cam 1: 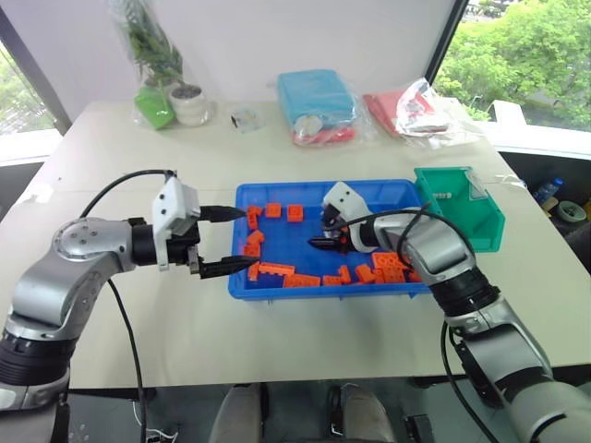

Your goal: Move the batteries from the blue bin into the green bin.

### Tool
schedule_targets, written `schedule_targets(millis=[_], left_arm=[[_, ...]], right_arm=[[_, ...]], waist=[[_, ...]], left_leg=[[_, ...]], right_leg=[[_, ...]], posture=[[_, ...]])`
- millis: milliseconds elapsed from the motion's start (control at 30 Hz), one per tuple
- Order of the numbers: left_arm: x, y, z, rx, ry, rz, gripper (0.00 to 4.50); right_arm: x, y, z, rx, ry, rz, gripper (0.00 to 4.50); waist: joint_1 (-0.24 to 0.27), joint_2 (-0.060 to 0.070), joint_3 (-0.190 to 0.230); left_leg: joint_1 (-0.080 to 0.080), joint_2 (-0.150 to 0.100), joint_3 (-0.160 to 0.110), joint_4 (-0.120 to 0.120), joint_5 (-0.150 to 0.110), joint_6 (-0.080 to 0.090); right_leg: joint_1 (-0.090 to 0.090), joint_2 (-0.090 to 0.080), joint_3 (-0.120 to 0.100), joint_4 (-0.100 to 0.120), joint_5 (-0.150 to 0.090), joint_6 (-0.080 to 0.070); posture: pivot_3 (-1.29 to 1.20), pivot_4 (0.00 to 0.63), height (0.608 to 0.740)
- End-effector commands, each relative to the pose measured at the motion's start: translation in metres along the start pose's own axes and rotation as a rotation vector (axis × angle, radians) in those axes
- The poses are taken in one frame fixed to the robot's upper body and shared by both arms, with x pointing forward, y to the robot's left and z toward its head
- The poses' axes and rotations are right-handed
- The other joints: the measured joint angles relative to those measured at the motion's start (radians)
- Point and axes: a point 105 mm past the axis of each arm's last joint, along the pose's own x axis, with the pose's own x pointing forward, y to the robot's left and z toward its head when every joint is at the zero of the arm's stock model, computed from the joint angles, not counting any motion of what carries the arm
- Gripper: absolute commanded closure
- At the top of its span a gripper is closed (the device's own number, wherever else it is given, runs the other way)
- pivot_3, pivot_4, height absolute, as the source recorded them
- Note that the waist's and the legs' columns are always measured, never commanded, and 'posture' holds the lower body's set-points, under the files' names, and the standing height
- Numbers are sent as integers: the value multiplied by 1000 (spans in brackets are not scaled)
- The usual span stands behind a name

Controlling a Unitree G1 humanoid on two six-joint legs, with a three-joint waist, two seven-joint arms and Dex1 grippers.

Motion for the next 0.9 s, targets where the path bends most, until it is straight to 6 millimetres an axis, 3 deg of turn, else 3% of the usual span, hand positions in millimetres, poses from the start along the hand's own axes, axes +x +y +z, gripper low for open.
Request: schedule_targets(millis=[33,733,900], left_arm=[[-5,0,12,50,-19,15,0],[-1,8,17,67,-28,17,0],[0,9,18,72,-30,13,0]], right_arm=[[-5,-5,7,-41,-24,-13,1460],[-12,-18,-16,-23,17,-90,1460],[-4,-8,-25,-5,30,-66,1460]], waist=[[0,0,0],[0,-1,0],[0,-1,-1]], left_leg=[[0,0,0,0,0,0],[2,0,1,0,0,0],[2,0,1,0,0,0]], right_leg=[[0,0,0,0,0,0],[1,0,0,0,0,0],[1,0,1,0,0,0]], posture=[[0,150,683],[0,150,683],[0,150,683]])
